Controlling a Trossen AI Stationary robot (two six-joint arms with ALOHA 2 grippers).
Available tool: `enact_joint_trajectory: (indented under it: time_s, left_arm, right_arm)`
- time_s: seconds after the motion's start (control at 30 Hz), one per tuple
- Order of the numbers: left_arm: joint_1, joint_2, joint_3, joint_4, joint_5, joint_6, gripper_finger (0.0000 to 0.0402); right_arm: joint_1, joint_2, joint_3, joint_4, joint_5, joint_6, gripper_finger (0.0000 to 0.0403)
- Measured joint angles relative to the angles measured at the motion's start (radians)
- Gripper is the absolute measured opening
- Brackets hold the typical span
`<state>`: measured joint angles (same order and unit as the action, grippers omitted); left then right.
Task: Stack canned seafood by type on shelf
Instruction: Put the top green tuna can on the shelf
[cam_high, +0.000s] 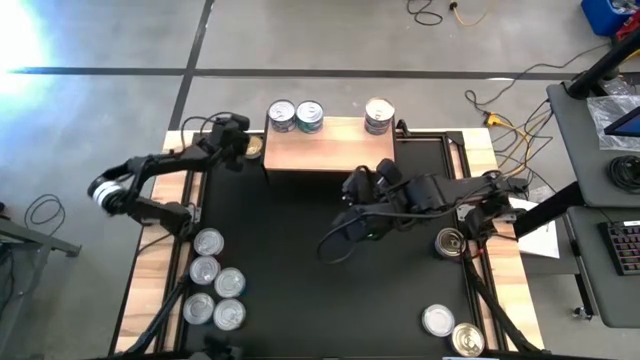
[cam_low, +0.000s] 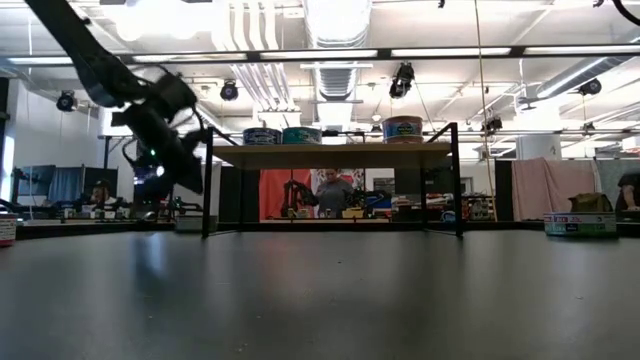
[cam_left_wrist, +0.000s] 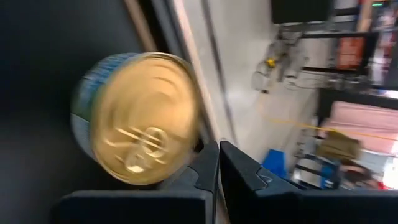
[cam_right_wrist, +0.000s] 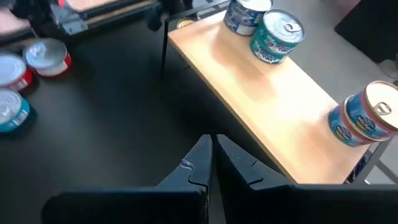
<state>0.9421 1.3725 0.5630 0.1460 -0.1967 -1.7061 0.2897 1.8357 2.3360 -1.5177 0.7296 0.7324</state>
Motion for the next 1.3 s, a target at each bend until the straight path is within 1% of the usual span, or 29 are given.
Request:
enact_joint_trajectory:
  time_s: [0.13,0.23,0.33,0.4,0.5,0.57,0.67,0.83,0.9,0.93,1.03,1.07,1.17,1.3]
  left_arm:
    - [0.005,0.108,0.017,-0.007,0.012,-0.004,0.0]
    - [0.009,0.163,0.023,0.012,0.06,0.007,0.0]
    - [0.012,0.183,0.009,0.014,0.147,0.056,0.0]
    - [0.001,0.167,-0.008,-0.033,0.186,0.109,0.0]
    - [-0.035,0.097,-0.033,-0.149,0.196,0.173,0.0]
    - [-0.061,0.026,-0.065,-0.221,0.175,0.224,0.0]
    - [-0.111,-0.105,-0.11,-0.364,0.161,0.31,0.0]
    - [-0.227,-0.347,-0.156,-0.7,0.161,0.425,0.0]
    - [-0.287,-0.437,-0.183,-0.773,0.178,0.511,0.0]
    - [-0.319,-0.478,-0.196,-0.798,0.207,0.565,0.0]
    - [-0.419,-0.586,-0.246,-0.814,0.335,0.674,0.0]
    - [-0.455,-0.617,-0.261,-0.811,0.351,0.679,0.0]
    - [-0.56,-0.675,-0.31,-0.735,0.315,0.644,0.0]
    - [-0.707,-0.687,-0.373,-0.52,0.307,0.593,0.0]
  right_arm:
    - [0.003,-0.008,0.0,-0.002,0.0,0.015,0.0013]
    - [0.007,-0.008,0.0,-0.002,0.0,0.015,0.0013]
    - [0.007,-0.009,0.0,-0.003,0.003,0.015,0.0013]
    - [0.007,-0.009,0.0,-0.003,0.003,0.01,0.0013]
    - [0.005,-0.009,0.0,-0.003,0.021,-0.007,0.0013]
    - [0.005,-0.009,0.0,-0.003,0.056,-0.011,0.0013]
    - [0.005,-0.009,0.0,-0.003,0.083,-0.011,0.0013]
    - [0.005,-0.014,0.0,0.025,0.085,-0.011,0.0013]
    - [0.007,-0.014,0.0,0.048,0.085,-0.016,0.0013]
    - [0.011,-0.014,0.0,0.054,0.085,-0.022,0.0013]
    - [0.018,-0.014,0.0,0.092,0.085,-0.054,0.0013]
    - [0.021,-0.013,0.0,0.104,0.085,-0.064,0.0013]
    - [0.033,-0.011,0.0,0.127,0.084,-0.087,0.0013]
    - [0.052,-0.011,0.0,0.151,0.083,-0.09,0.0013]
